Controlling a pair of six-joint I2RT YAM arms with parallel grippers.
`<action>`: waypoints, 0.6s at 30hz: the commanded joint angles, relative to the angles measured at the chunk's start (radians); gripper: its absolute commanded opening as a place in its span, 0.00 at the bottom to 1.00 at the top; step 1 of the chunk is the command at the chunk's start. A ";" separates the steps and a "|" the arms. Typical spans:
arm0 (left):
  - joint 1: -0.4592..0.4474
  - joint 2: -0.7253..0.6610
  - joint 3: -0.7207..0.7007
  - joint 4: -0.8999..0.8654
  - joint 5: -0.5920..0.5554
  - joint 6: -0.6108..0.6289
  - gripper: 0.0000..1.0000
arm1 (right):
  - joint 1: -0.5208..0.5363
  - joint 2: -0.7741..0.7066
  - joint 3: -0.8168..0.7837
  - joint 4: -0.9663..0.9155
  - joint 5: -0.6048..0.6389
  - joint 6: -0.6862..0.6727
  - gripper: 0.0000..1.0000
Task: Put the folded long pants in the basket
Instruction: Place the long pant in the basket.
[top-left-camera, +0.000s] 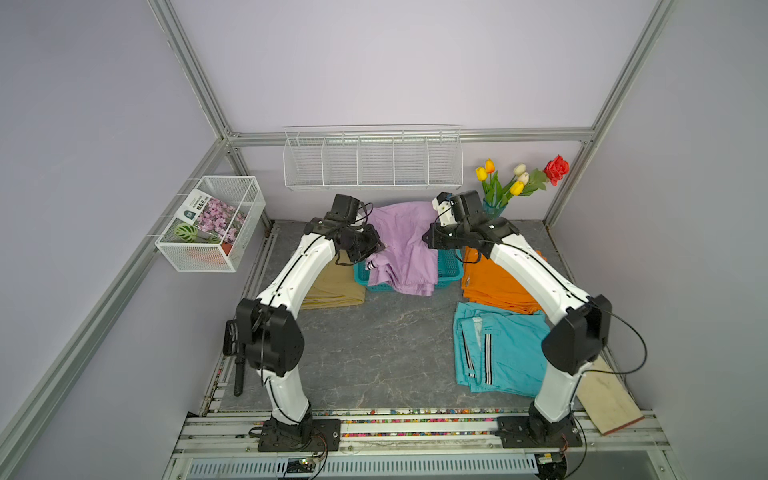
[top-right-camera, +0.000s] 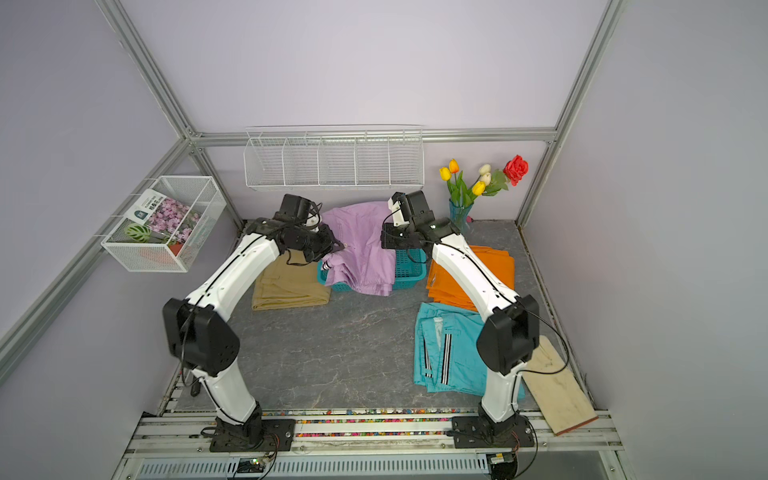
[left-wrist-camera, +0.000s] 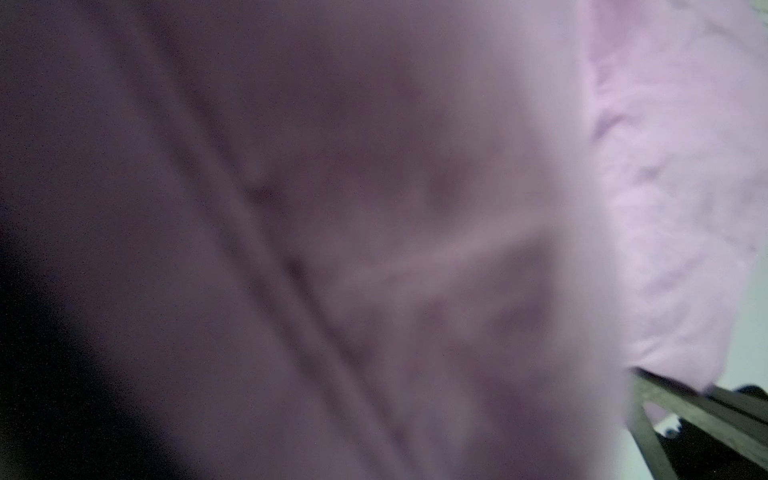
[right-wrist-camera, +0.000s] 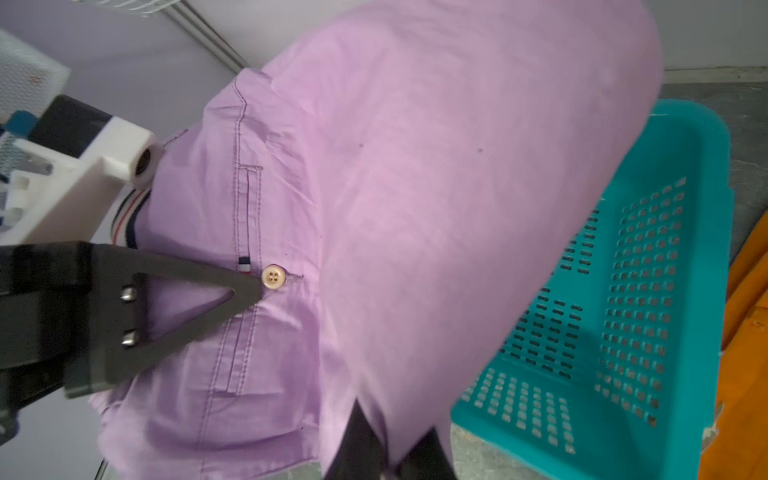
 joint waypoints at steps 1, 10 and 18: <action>0.016 0.108 0.136 -0.043 0.010 0.048 0.00 | -0.057 0.112 0.137 -0.044 -0.091 -0.043 0.00; 0.047 0.314 0.348 -0.052 -0.003 0.077 0.00 | -0.166 0.333 0.247 -0.076 -0.116 -0.080 0.00; 0.037 0.250 0.038 0.109 0.034 0.016 0.00 | -0.167 0.330 0.087 -0.110 -0.021 -0.109 0.00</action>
